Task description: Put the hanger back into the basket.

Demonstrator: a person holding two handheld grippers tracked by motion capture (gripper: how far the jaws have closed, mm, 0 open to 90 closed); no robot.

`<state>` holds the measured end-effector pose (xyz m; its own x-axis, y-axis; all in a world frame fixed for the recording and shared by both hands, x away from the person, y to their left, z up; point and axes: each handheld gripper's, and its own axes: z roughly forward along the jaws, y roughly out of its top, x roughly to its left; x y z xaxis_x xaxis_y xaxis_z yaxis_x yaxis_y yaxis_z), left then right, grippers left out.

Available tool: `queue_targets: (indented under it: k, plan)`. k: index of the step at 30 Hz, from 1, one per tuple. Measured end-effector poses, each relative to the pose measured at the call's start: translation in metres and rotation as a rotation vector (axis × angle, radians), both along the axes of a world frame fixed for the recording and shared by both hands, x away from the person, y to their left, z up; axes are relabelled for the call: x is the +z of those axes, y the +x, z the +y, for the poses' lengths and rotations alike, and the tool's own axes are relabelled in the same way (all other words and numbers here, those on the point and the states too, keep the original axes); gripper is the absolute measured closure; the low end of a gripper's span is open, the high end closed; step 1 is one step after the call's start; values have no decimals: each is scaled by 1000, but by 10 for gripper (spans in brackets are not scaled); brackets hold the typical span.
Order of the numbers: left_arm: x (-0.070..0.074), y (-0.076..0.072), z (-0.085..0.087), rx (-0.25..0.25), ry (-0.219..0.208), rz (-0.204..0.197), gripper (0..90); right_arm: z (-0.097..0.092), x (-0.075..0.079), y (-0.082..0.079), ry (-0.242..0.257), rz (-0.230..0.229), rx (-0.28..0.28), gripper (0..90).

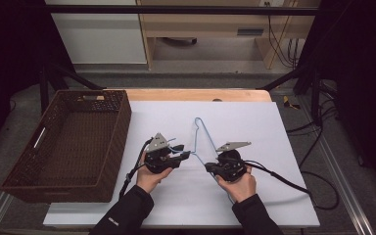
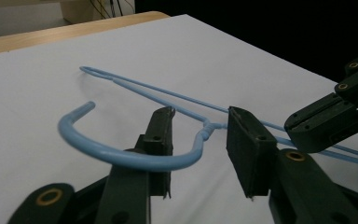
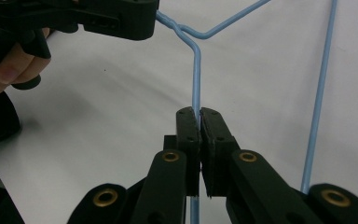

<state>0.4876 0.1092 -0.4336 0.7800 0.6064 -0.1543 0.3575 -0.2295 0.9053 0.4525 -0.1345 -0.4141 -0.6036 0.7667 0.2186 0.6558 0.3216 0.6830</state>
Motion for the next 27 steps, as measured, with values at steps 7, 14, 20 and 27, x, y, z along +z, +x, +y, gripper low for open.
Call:
queue_targets:
  k: [7, 14, 20, 27]
  plan:
    - [-1, 0, -3, 1, 3, -3, 761, -1, 1, 0, 3, -3, 0, 875]
    - [3, 0, -3, -32, -43, 1, 831, 0, -1, 0, -13, 0, 2, 873]
    - [9, -2, -11, -37, -31, -22, 852, 1, -4, 0, -24, 9, 11, 872]
    - [11, -2, -14, -29, -21, -21, 852, -1, -1, -1, -33, -15, 34, 776]
